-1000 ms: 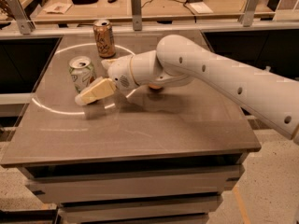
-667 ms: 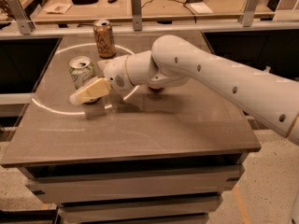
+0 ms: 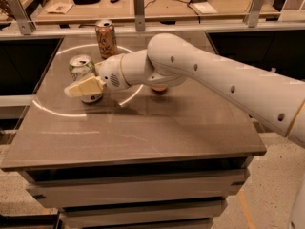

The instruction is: Knock 7up can over

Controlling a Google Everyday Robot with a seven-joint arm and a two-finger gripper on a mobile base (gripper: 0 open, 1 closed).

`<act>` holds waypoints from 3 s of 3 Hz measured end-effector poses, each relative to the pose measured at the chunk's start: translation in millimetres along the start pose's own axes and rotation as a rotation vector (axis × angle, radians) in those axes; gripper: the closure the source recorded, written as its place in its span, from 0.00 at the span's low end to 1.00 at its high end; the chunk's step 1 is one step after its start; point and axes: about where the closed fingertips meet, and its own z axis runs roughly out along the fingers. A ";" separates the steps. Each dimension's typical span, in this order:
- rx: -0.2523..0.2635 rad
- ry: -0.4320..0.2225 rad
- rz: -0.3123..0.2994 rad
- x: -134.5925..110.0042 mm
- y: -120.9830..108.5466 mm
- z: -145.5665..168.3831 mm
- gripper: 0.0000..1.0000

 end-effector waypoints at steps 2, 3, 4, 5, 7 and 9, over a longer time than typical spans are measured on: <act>0.008 0.003 -0.024 -2.8 3.2 -2.8 0.84; 0.017 0.012 -0.042 -6.3 2.3 -8.7 1.00; 0.030 0.020 -0.050 -6.5 -1.1 -15.0 1.00; 0.043 0.028 -0.065 -8.4 -4.4 -22.0 1.00; 0.079 0.014 -0.144 -29.9 -12.1 -40.7 1.00; -0.074 -0.030 -0.520 -62.6 20.8 -48.0 1.00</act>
Offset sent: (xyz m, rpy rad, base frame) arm -0.0024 -0.0116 0.0060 -0.0187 -0.0438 -0.0081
